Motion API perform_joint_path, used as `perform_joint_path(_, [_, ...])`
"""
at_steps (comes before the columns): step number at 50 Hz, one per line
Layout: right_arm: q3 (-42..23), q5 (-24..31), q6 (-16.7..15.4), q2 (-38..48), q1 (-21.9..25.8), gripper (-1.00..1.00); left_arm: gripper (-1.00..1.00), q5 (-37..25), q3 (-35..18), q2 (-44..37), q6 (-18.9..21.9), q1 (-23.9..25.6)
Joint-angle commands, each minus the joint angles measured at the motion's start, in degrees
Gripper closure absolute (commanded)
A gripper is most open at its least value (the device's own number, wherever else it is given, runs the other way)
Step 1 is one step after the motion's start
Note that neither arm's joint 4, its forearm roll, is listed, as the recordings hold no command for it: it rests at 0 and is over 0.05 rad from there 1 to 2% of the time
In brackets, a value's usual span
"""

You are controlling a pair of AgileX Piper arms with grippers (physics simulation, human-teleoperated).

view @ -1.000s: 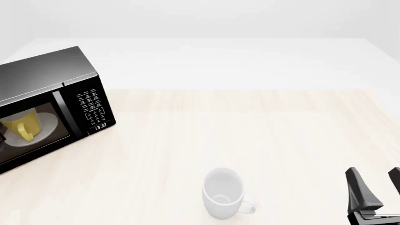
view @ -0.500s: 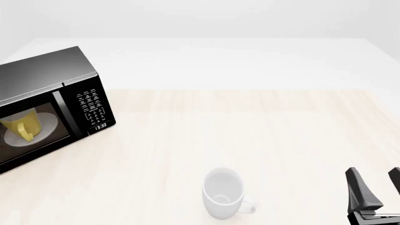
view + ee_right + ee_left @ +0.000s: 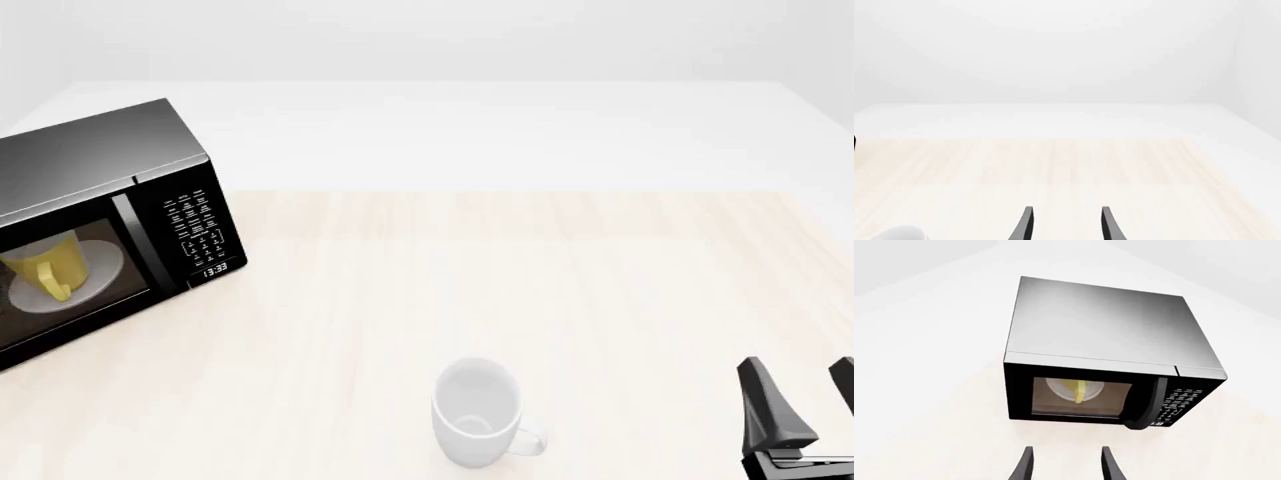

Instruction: Put the yellow and white mug in the microwave and close it.

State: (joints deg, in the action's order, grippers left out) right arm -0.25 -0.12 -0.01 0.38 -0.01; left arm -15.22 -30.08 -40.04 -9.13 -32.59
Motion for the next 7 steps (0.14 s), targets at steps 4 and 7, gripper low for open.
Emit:
perform_joint_path(4, [0.0, 0.0, 0.0, 0.0, 0.0, -1.00, -1.00, -4.2, -1.3, 6.0, -0.9, 0.8])
perform_joint_path(7, [0.0, 0.0, 0.0, 0.0, 0.0, -1.00, -1.00, -5.2, -2.0, 7.4, -1.1, 0.9])
